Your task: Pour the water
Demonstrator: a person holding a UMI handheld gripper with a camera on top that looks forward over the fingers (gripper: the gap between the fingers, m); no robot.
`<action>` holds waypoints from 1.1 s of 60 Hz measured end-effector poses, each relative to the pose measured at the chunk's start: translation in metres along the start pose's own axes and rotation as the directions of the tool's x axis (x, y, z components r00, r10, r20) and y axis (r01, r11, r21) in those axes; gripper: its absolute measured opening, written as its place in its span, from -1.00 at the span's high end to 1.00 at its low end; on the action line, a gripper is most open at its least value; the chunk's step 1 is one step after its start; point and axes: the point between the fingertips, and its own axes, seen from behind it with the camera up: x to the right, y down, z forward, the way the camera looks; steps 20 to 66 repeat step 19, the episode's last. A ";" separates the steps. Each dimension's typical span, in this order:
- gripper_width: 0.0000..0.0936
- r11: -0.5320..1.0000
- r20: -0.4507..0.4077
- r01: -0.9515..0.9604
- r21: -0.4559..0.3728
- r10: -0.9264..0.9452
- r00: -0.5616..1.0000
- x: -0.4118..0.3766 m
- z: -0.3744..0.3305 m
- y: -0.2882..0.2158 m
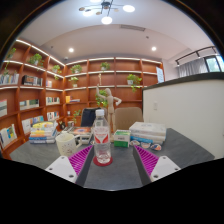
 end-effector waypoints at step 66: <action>-0.75 0.999 0.008 -0.029 0.020 0.029 1.000 0.000 -0.011 -0.009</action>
